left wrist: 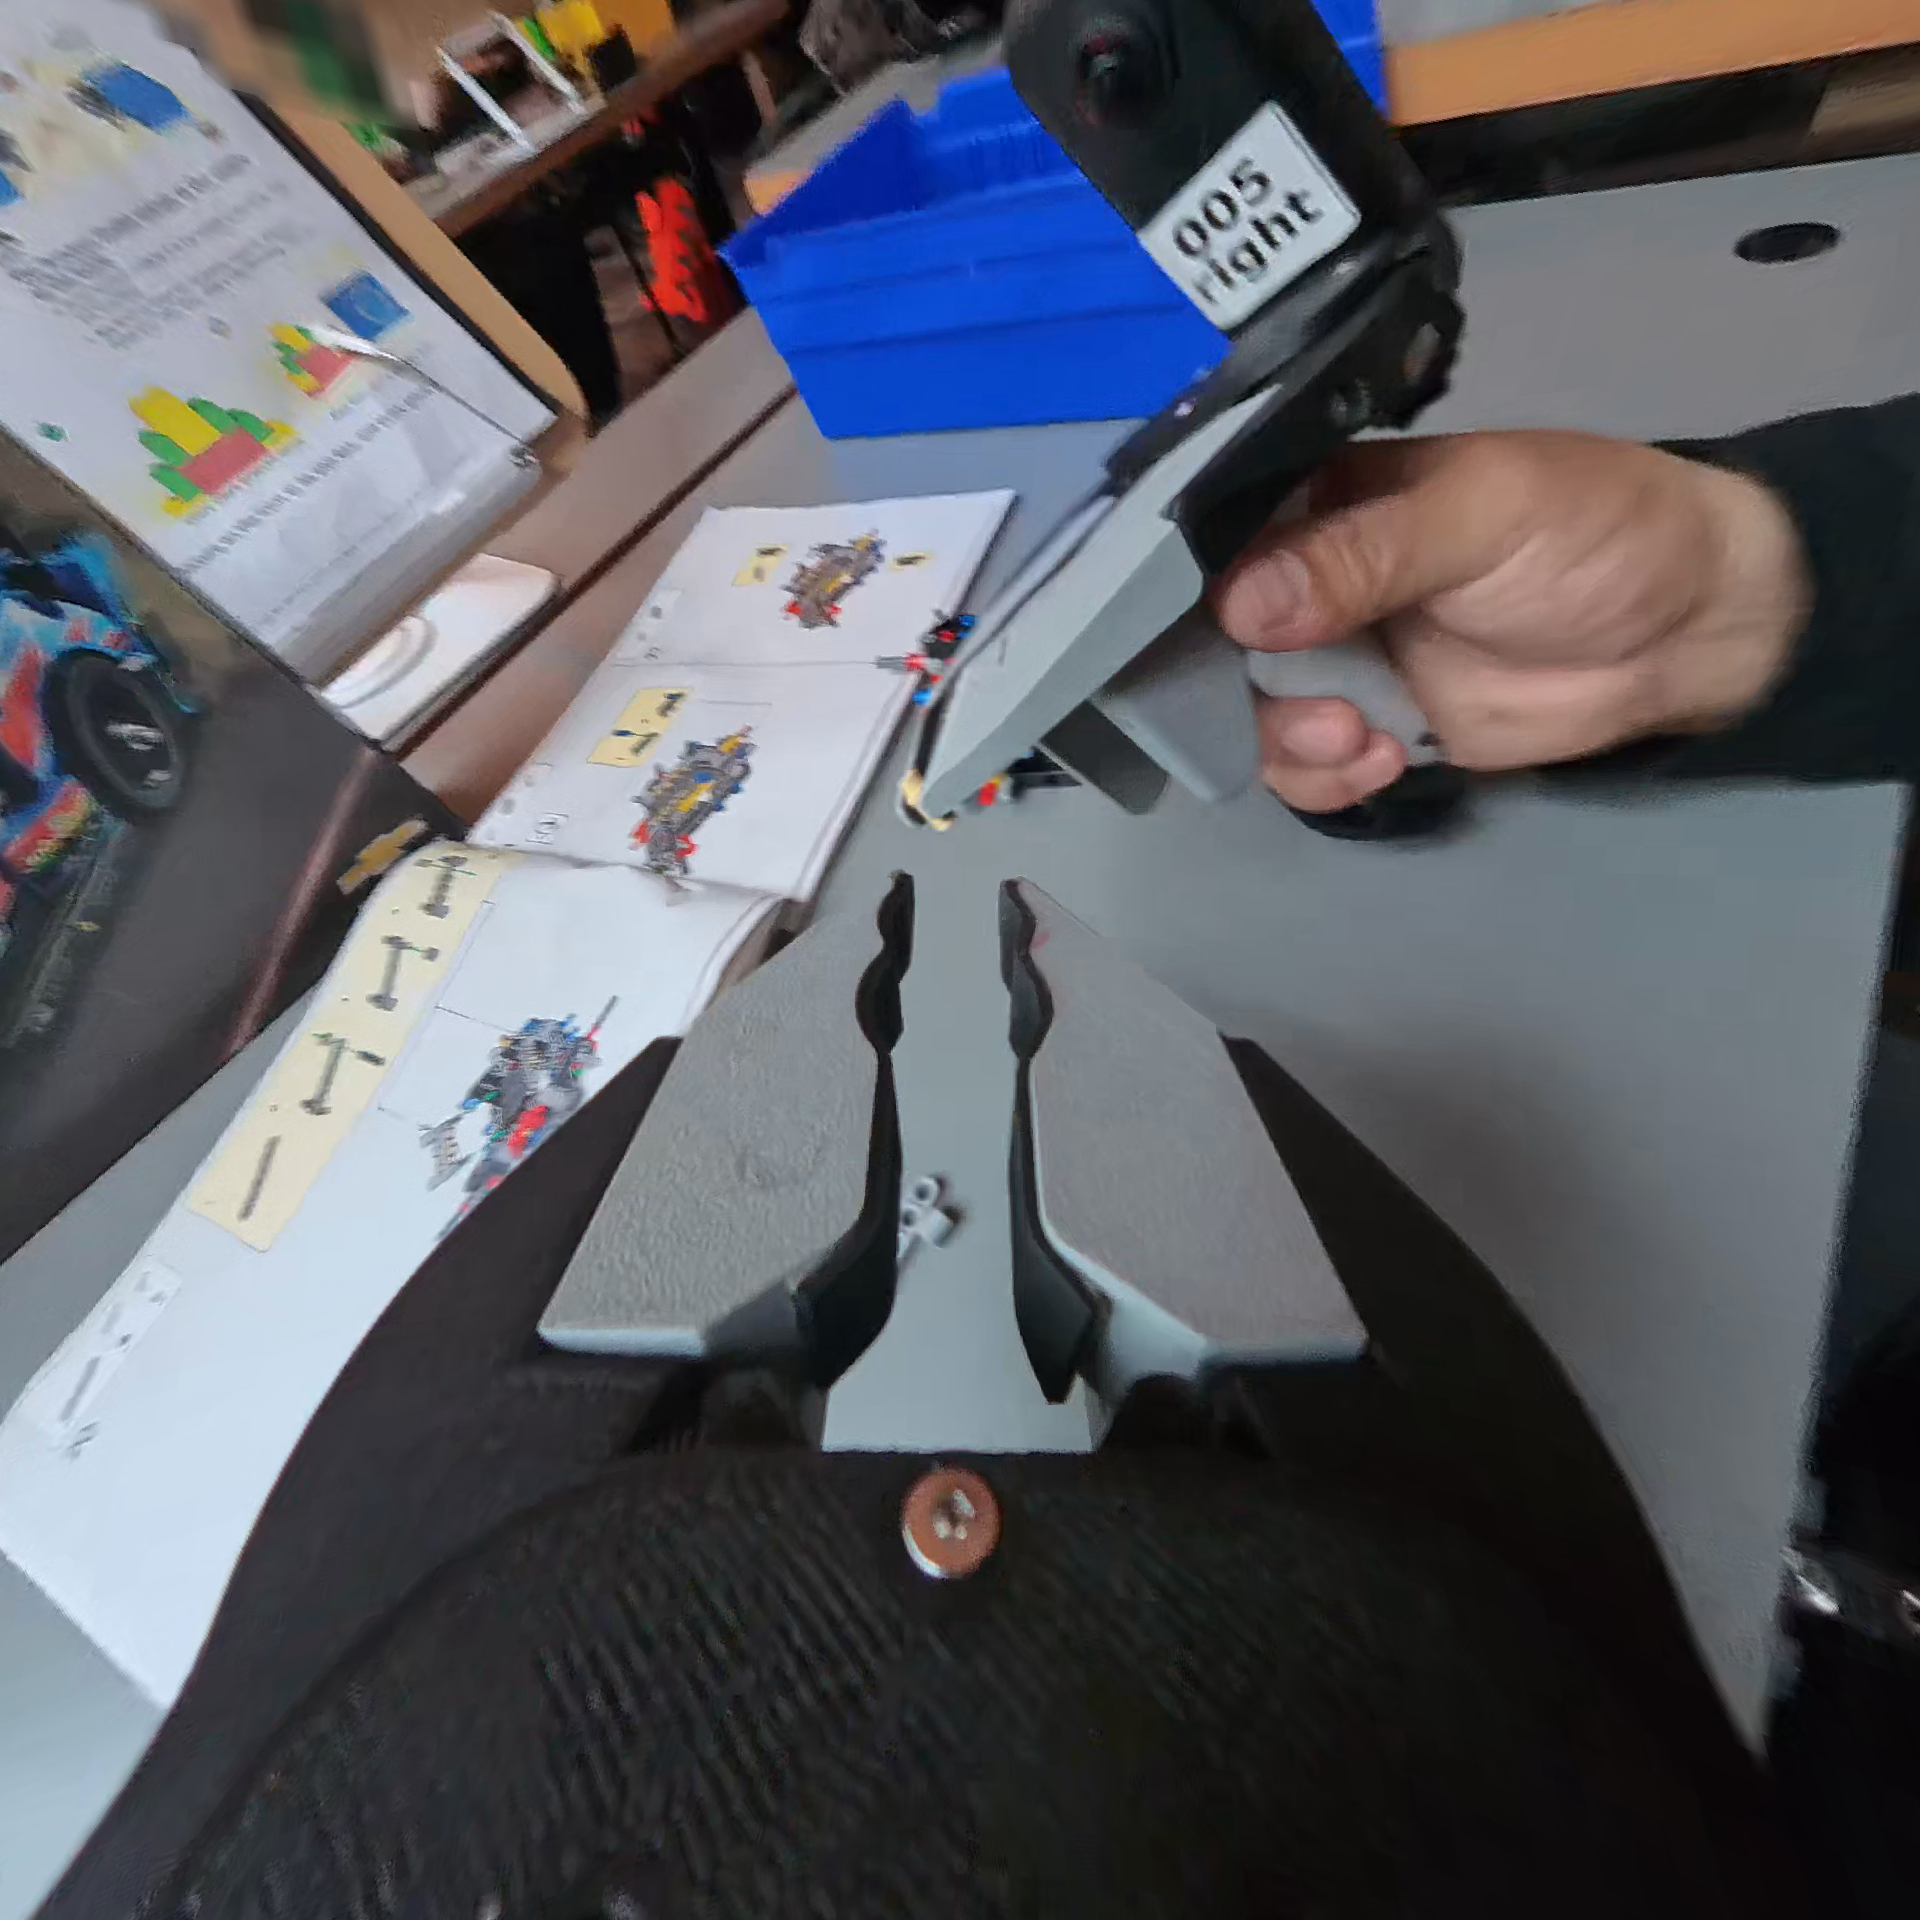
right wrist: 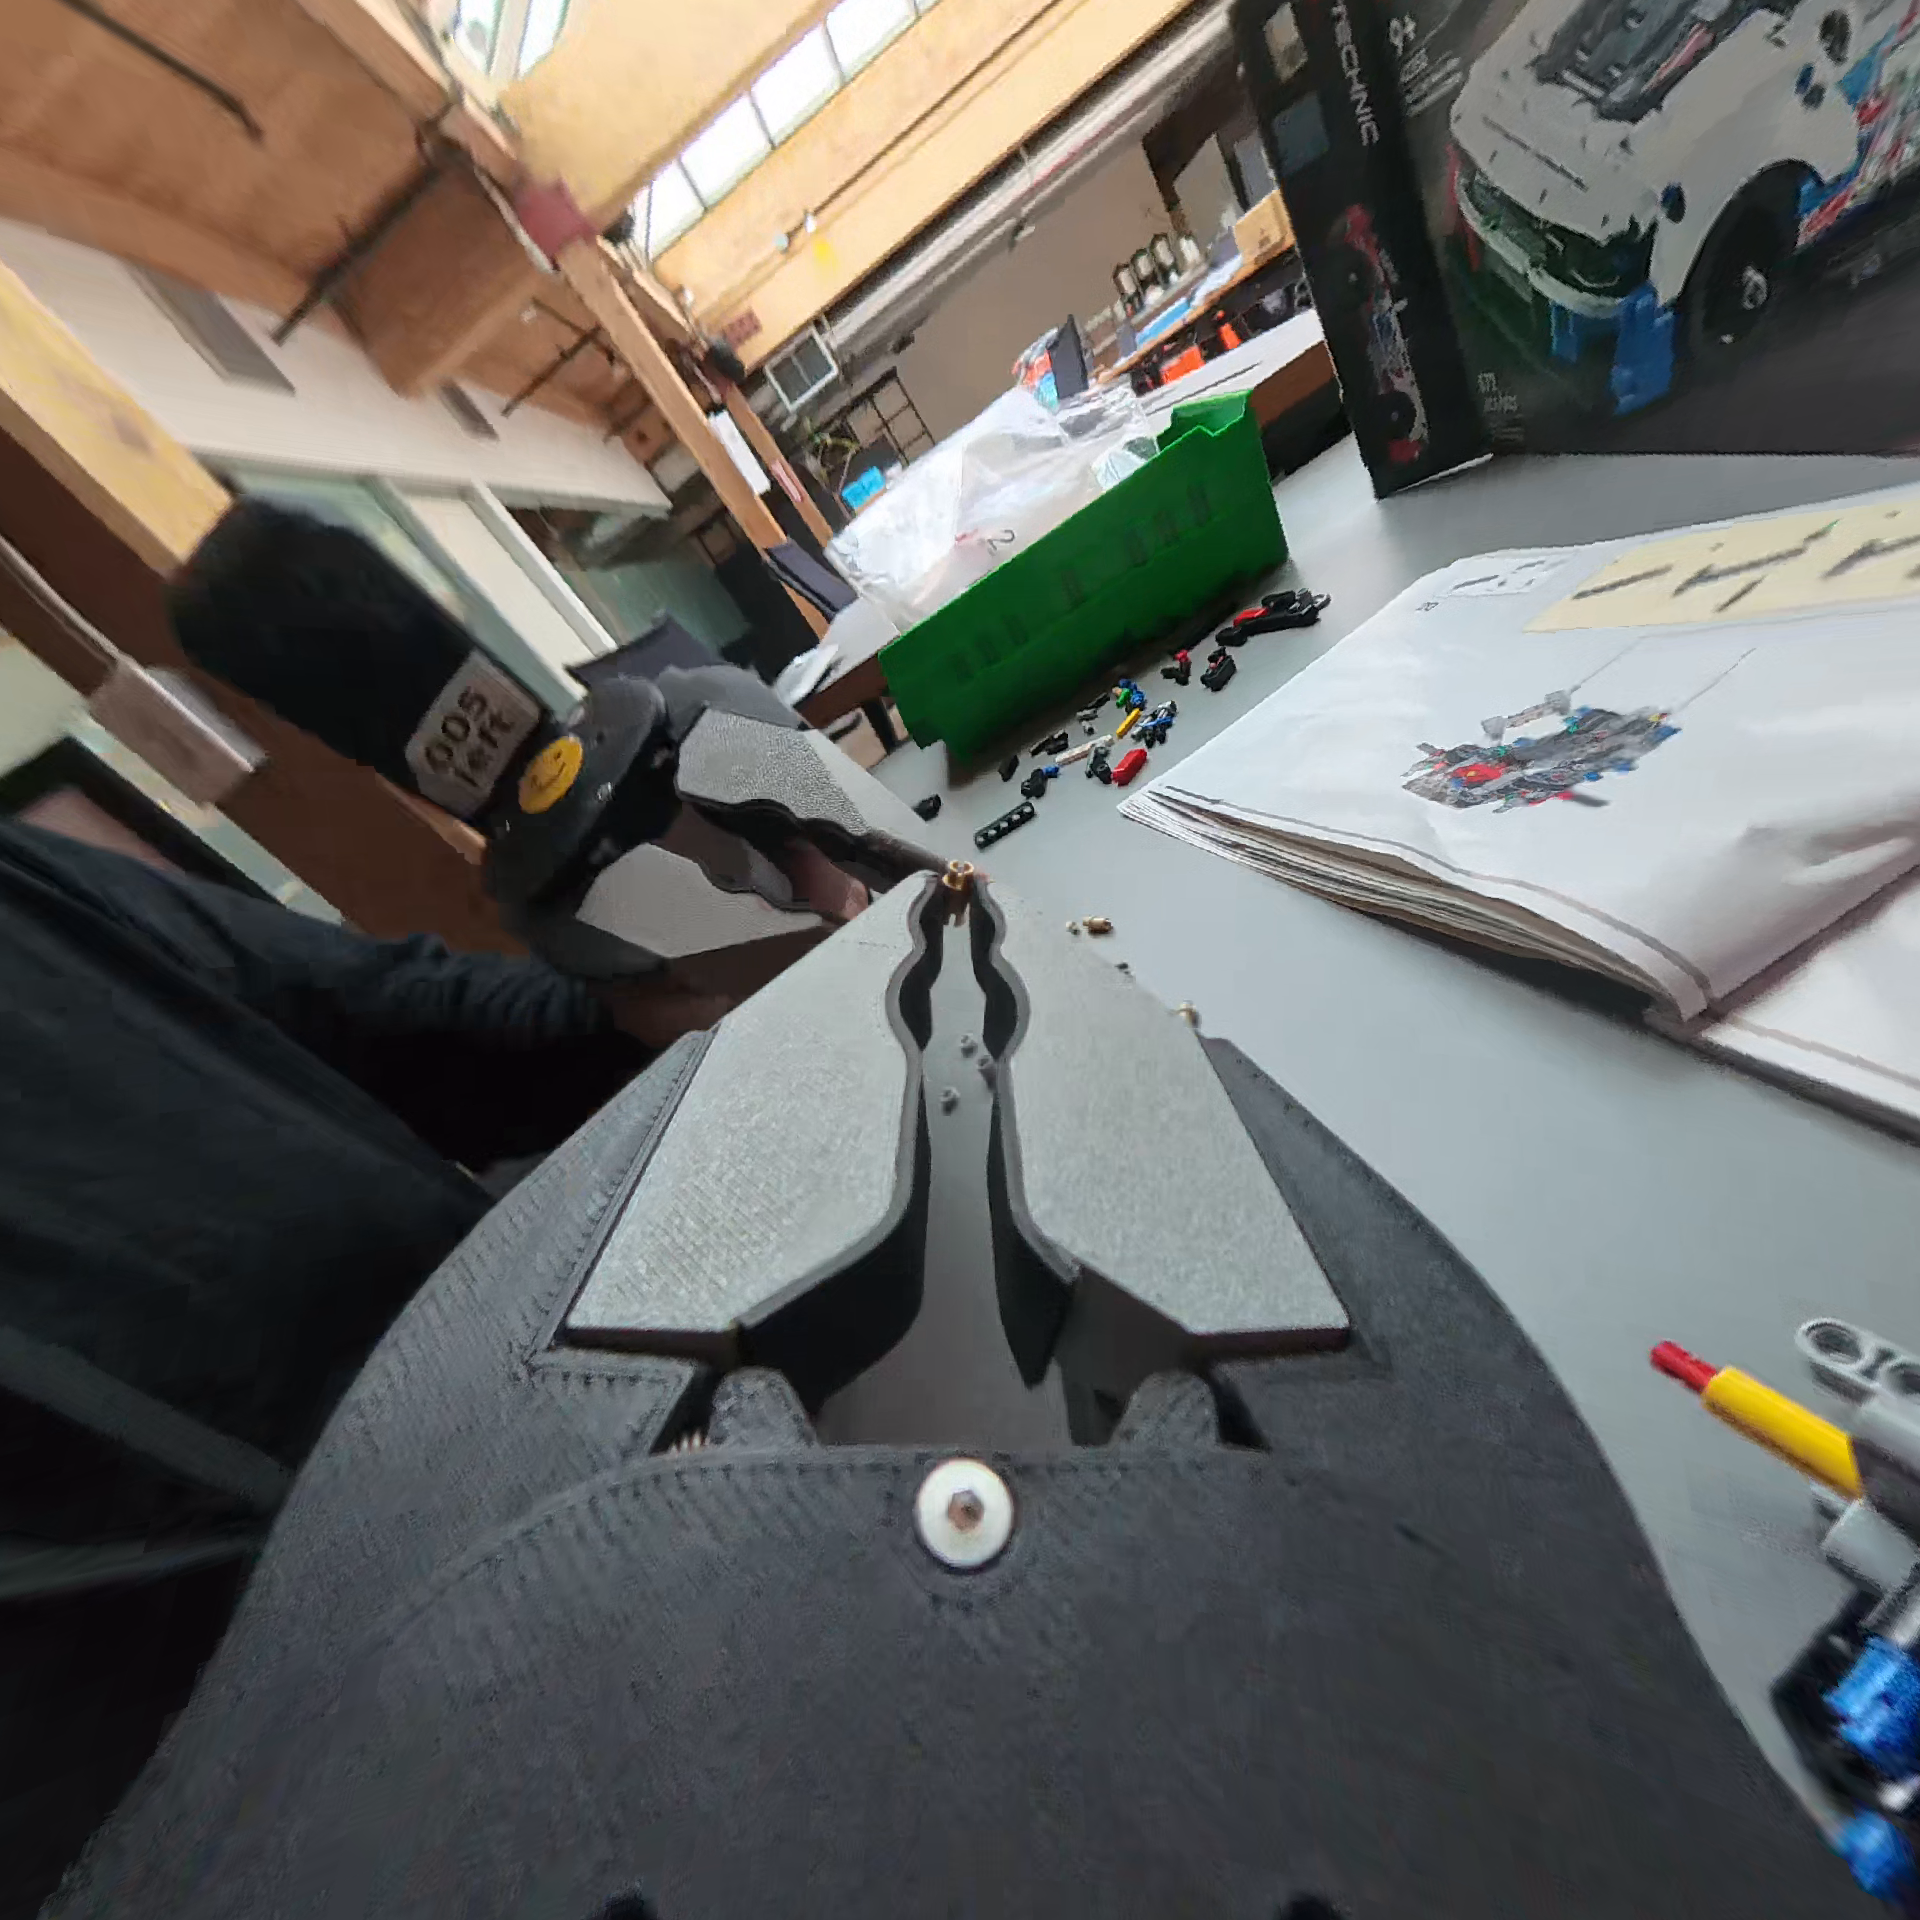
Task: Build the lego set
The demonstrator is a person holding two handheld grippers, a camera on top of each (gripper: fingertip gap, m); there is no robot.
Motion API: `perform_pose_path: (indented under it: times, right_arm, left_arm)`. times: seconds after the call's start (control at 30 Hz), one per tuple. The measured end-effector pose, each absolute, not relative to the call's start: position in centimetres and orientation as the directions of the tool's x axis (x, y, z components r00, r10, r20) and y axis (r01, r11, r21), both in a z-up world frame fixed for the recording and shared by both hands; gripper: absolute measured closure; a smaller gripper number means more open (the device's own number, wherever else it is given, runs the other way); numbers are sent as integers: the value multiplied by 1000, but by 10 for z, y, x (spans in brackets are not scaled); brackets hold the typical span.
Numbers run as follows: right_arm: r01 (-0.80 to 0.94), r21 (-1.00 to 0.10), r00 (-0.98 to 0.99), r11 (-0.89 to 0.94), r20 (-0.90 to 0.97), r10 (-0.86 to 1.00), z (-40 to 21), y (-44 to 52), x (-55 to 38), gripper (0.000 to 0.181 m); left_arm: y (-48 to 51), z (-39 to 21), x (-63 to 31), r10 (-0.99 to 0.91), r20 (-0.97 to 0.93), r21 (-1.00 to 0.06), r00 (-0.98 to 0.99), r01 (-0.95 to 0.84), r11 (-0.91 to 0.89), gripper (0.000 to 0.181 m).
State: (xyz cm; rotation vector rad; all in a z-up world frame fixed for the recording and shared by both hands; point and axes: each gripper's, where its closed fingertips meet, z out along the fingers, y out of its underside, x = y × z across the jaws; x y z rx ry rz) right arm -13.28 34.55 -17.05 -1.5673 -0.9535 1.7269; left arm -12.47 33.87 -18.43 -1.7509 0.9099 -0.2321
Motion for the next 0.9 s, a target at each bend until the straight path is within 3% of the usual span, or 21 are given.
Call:
perform_pose_path:
  times: [0.1, 0.27, 0.63, 0.9]
  right_arm:
    - [-28, -708, -159, -706, -694, 702, -161, 347, -135, 180]
    - [-101, -625, -176, -774, -754, 633, -154, 349, -136, 181]
    - [-285, -515, -122, -808, -817, 564, -153, 356, -138, 178]
    - [-369, -461, -103, -807, -842, 529, -154, 361, -135, 180]
  left_arm:
    - [349, -178, -131, -585, -355, -872, 730, -484, -74, 169]
    - [350, -165, -126, -533, -378, -889, 757, -458, -20, 176]
    - [357, -162, -129, -502, -177, -962, 847, -257, -94, 179]
    - [363, -166, -125, -479, -226, -953, 848, -294, -71, 178]
